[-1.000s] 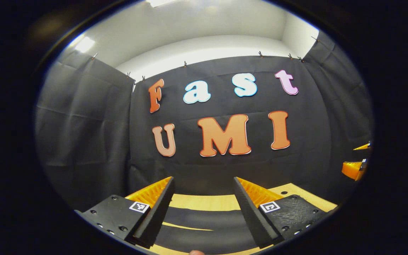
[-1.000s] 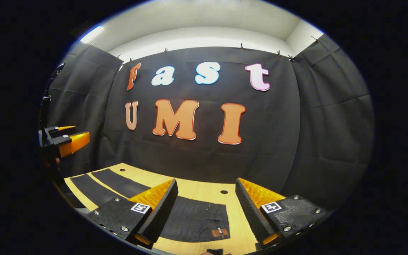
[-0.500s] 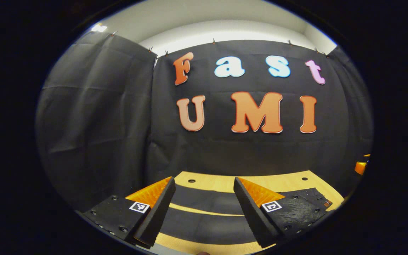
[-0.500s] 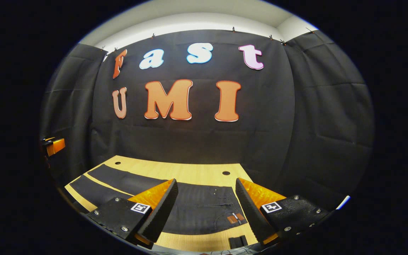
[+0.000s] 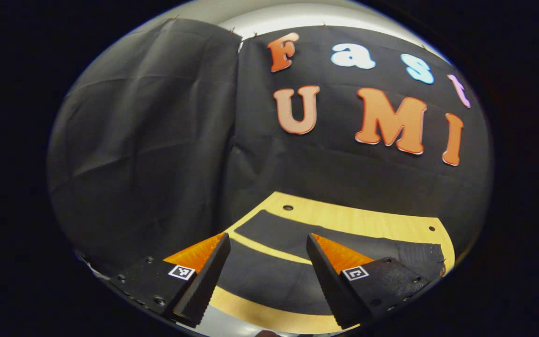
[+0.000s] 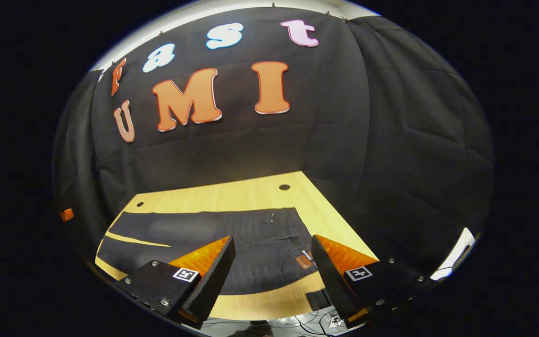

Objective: Grasp the waist and the cuffs of the jeans and fold them to make the two legs overlap; first hold the waist and fold one-third of the jeans toward the cuffs, then hold the cuffs and fold the remaining one-third in the same direction to finish folding.

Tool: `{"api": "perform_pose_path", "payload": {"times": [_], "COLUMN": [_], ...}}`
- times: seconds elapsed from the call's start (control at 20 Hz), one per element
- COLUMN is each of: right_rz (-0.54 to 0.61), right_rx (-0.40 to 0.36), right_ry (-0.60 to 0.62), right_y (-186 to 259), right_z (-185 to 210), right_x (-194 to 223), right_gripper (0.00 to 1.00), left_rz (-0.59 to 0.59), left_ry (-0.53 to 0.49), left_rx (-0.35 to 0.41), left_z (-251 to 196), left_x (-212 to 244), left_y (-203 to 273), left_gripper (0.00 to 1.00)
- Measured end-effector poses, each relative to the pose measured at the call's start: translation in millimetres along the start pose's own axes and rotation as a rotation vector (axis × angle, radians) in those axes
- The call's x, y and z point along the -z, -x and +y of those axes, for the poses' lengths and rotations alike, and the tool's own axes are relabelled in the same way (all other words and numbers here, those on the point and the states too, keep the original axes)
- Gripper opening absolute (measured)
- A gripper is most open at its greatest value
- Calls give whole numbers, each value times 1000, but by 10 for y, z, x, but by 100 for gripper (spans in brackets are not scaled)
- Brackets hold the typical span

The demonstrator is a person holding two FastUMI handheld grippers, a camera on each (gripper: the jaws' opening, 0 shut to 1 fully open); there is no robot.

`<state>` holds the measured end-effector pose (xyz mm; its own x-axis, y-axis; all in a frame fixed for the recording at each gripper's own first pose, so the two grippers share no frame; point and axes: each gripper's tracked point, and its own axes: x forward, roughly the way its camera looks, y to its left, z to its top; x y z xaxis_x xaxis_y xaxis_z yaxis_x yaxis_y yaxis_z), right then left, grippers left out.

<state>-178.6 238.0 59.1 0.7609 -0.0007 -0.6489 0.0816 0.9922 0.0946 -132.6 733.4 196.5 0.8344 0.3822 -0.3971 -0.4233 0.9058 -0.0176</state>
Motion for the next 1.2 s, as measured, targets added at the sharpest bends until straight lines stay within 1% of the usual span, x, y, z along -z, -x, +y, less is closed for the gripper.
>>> {"api": "perform_pose_path", "payload": {"times": [0.15,0.25,0.3,0.4,0.5,0.65,0.75,0.95,1.05,1.15,1.2], "right_rz": [99,169,202,264,326,416,489,593,629,661,672], "right_rx": [19,27,44,69,74,91,106,149,170,188,200], "right_ry": [-65,-114,-129,-171,-238,-315,-364,-476,-543,-617,-640], "right_y": [-312,-504,-613,-768,-897,-1034,-1089,-1176,-1221,-1263,-1288], "right_z": [-94,-111,-149,-225,-254,-310,-330,-358,-347,-320,-326], "right_x": [197,338,419,591,750,1012,1199,1482,1554,1639,1676], "right_gripper": [98,98,98,98,98,97,97,97,97,97,97], "left_rz": [120,185,214,289,371,457,499,606,644,683,702], "left_ry": [81,115,127,157,205,262,290,362,399,425,433], "left_rx": [-63,-100,-125,-172,-208,-255,-281,-302,-311,-317,-316], "left_z": [231,359,444,589,649,739,791,895,949,998,1014], "left_x": [274,403,478,676,875,1043,1141,1362,1439,1509,1537], "left_y": [-304,-486,-561,-686,-811,-932,-954,-1045,-1096,-1125,-1147], "left_gripper": [98,98,98,98,98,98,98,98,96,98,96]}}
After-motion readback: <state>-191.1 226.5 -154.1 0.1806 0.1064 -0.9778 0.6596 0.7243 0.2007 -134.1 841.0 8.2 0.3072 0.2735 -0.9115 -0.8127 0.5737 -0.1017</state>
